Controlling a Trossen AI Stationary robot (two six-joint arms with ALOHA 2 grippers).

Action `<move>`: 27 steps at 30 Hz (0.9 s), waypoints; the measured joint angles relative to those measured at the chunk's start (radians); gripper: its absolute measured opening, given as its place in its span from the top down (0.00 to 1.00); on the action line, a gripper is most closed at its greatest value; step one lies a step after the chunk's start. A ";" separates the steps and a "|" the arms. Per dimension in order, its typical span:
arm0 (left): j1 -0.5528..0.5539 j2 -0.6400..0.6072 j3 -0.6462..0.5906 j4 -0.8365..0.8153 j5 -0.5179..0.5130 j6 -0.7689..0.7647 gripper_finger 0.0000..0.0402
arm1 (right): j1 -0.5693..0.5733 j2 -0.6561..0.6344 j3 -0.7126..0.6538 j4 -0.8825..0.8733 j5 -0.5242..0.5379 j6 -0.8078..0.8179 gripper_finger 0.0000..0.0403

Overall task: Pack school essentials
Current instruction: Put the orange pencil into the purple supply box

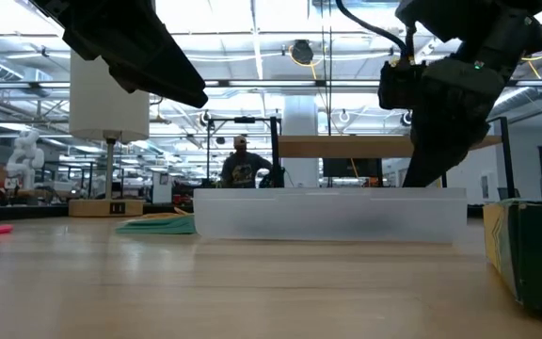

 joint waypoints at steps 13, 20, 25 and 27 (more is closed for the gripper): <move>0.000 0.000 0.000 0.000 0.000 -0.002 0.66 | 0.019 0.000 0.000 0.038 -0.022 0.004 1.00; 0.000 0.000 0.000 0.006 0.000 -0.002 0.66 | 0.017 0.061 0.003 0.044 -0.056 0.013 1.00; 0.000 0.000 0.000 0.025 0.000 0.010 0.66 | 0.018 0.086 0.002 0.117 -0.125 -0.028 1.00; 0.000 0.000 0.000 0.029 0.000 0.018 0.66 | 0.017 0.087 0.000 0.147 -0.130 -0.050 1.00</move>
